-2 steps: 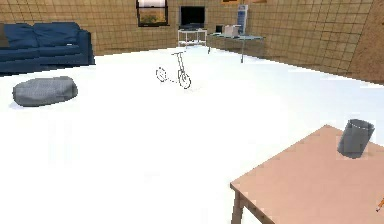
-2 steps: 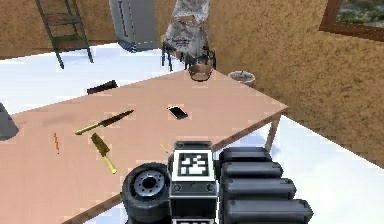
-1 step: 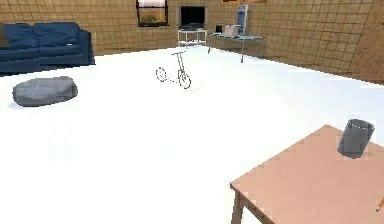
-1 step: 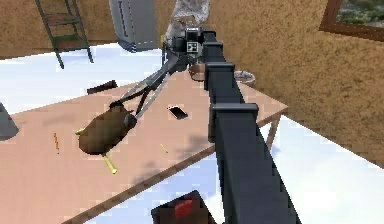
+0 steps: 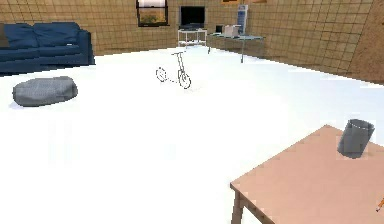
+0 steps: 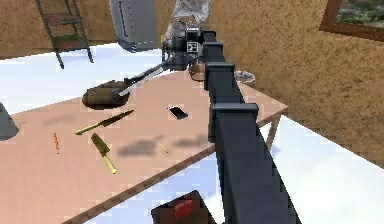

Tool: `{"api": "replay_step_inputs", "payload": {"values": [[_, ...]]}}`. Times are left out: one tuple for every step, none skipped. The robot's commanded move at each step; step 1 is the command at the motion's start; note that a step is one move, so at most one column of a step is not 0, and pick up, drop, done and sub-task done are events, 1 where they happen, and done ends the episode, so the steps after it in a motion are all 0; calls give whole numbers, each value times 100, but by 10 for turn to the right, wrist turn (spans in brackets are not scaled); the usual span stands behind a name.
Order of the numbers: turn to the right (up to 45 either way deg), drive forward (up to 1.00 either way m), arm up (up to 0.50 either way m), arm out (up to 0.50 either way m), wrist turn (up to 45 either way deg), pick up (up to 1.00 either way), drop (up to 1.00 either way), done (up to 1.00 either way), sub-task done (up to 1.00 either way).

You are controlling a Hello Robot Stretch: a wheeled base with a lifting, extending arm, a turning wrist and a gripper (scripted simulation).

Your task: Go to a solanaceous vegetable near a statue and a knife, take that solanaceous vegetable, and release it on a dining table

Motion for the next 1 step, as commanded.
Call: {"api": "replay_step_inputs", "payload": {"values": [[0, 0, 0, 0, 330, 0, 0, 0, 0]]}}
